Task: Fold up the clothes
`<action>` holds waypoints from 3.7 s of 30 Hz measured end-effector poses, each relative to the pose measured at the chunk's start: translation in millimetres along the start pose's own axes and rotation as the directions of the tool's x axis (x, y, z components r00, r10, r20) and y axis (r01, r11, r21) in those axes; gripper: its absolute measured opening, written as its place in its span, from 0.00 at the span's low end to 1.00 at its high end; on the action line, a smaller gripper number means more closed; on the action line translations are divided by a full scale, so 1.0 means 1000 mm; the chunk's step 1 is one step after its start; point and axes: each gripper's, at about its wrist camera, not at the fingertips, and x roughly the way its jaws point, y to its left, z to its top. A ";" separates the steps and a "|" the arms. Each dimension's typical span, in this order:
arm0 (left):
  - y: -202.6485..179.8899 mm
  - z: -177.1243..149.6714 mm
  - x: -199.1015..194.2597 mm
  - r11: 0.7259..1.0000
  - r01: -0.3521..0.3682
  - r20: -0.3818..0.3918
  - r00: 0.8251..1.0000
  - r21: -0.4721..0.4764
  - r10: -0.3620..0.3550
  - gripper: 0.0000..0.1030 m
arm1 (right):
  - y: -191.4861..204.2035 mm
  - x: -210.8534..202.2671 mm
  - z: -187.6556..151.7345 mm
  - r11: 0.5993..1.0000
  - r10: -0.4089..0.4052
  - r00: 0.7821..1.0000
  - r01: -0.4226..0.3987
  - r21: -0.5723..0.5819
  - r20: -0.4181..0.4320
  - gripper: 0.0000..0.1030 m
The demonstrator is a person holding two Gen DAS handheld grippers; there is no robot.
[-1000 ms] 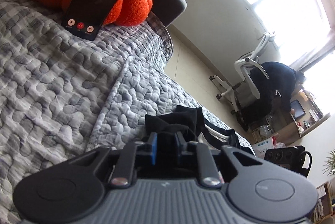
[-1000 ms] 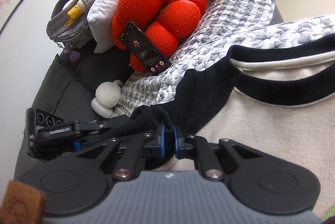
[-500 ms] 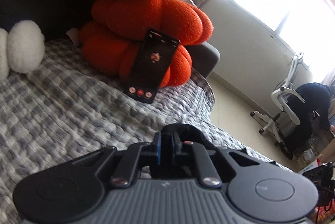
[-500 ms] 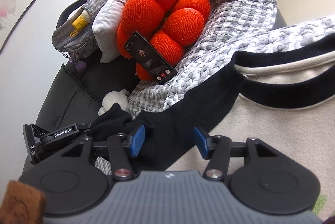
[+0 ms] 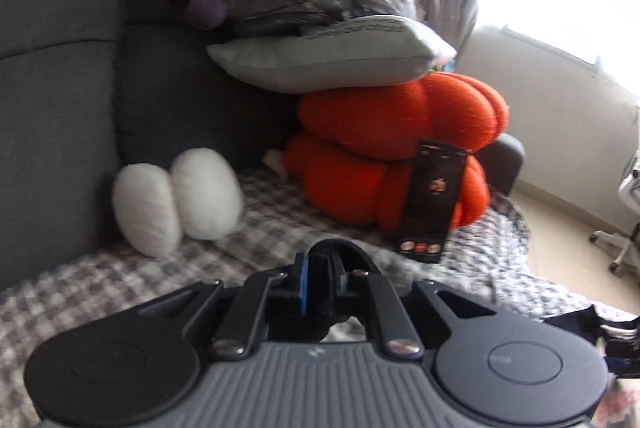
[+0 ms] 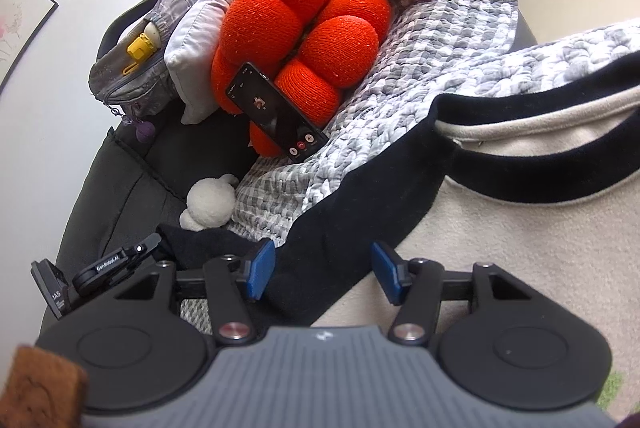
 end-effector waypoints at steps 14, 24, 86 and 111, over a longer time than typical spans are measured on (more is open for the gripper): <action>0.071 -0.026 -0.002 0.977 -0.171 -0.161 0.976 -0.131 0.150 0.20 | 0.000 0.001 -0.001 1.000 -0.002 1.000 0.002 0.005 -0.007 0.58; 0.105 -0.031 0.023 0.903 -0.118 -0.253 0.967 -0.412 0.011 0.49 | 0.000 0.002 -0.001 1.000 0.000 1.000 0.000 0.002 -0.011 0.60; 0.102 0.014 0.044 0.841 -0.026 -0.147 0.987 -0.541 -0.064 0.04 | -0.003 -0.001 0.002 0.997 0.052 0.999 -0.052 0.065 0.004 0.62; 0.189 -0.068 0.003 0.895 -0.041 -0.329 0.937 -0.444 -0.120 0.53 | 0.068 0.041 -0.003 0.971 -0.164 0.980 0.140 -0.193 -0.115 0.63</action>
